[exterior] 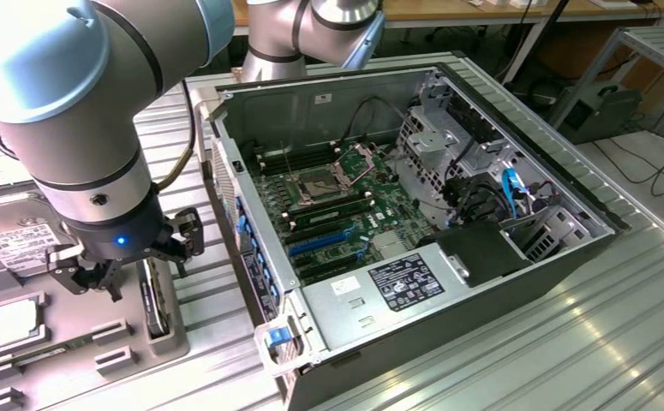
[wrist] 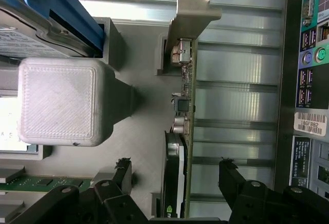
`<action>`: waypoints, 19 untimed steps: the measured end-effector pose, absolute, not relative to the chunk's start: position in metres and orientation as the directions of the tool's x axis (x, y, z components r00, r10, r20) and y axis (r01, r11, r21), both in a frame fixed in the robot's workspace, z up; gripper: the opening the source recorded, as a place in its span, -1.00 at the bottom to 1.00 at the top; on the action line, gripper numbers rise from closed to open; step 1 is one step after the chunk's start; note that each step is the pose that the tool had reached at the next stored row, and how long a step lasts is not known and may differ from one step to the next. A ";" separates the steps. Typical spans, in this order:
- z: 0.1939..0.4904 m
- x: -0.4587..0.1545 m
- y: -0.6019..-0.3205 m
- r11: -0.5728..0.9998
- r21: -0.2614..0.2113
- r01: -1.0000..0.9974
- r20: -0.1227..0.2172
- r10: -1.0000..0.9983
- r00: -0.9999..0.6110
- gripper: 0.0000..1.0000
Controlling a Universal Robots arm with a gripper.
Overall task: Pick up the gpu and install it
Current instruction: 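Pick up the gpu and move the gpu toward the slot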
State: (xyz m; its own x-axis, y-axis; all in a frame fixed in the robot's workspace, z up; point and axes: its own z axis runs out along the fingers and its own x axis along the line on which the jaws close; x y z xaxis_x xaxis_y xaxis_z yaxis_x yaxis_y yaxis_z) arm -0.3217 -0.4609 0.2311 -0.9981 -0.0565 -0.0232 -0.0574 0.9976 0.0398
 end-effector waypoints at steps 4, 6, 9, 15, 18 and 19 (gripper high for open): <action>0.231 -0.322 -0.461 0.998 0.040 -0.057 -0.023 -0.057 -0.998 0.27; 0.231 -0.322 -0.461 0.998 0.040 -0.057 -0.023 -0.056 -0.998 0.04; 0.231 -0.322 -0.461 0.998 0.040 -0.057 -0.023 -0.056 -0.998 -0.08; 0.231 -0.322 -0.461 0.998 0.040 -0.057 -0.023 -0.056 -0.998 -0.22; 0.231 -0.322 -0.461 0.998 0.040 -0.057 -0.023 -0.056 -0.998 -0.22; 0.231 -0.322 -0.461 0.998 0.041 -0.057 -0.023 -0.056 -0.998 -0.22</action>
State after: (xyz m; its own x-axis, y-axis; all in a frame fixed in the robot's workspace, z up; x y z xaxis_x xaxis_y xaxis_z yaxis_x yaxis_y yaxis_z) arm -0.3218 -0.4609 0.2308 -0.9981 -0.0564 -0.0233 -0.0573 0.9975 0.0406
